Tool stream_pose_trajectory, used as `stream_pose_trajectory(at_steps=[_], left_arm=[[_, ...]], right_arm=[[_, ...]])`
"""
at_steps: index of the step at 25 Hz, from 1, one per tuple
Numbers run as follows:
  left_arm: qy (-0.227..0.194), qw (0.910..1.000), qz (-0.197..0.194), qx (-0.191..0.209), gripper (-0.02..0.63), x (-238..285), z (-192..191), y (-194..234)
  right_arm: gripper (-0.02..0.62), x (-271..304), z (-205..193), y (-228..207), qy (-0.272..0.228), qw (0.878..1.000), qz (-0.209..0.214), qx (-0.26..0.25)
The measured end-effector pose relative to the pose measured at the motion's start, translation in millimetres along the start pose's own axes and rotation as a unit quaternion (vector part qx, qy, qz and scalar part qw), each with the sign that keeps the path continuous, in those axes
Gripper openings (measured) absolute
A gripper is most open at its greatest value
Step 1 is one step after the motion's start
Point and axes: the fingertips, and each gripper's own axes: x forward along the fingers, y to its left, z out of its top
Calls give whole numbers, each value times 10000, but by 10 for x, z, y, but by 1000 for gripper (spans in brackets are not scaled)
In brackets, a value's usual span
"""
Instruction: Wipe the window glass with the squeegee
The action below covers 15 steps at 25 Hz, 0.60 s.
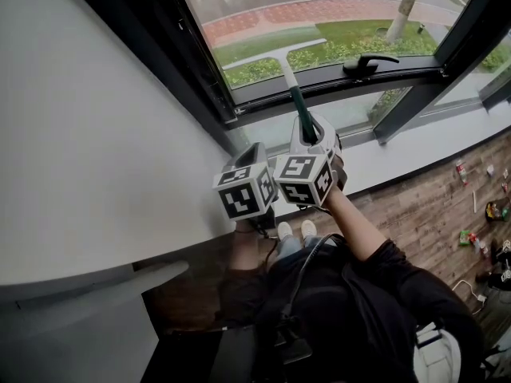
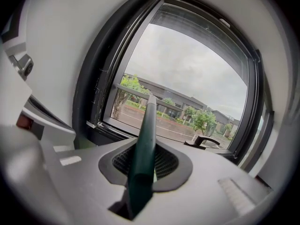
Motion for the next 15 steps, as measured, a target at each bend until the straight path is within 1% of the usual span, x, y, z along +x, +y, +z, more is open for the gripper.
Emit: stream_pose_trajectory(at_steps=[15], left_arm=[[267, 9995, 72, -156, 3, 62, -259, 61]], right_arm=[[63, 90, -355, 94, 490, 9985, 225, -62]])
